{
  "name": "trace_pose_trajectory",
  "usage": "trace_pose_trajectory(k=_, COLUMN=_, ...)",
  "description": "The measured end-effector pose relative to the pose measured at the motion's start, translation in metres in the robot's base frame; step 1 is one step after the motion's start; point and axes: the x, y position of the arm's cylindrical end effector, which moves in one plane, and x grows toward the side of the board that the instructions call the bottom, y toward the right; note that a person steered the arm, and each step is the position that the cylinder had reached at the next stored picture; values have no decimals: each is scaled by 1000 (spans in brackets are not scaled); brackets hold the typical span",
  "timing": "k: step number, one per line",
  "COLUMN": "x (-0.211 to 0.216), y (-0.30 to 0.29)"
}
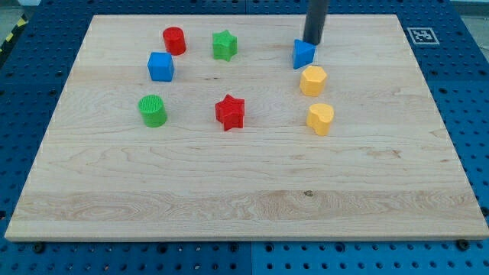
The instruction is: Push the yellow blocks diagonal to the green star
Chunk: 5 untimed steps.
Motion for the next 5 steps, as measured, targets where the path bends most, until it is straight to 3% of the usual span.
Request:
trace_pose_trajectory(k=1, x=29, y=0)
trace_pose_trajectory(k=4, x=46, y=-22)
trace_pose_trajectory(k=5, x=80, y=-13)
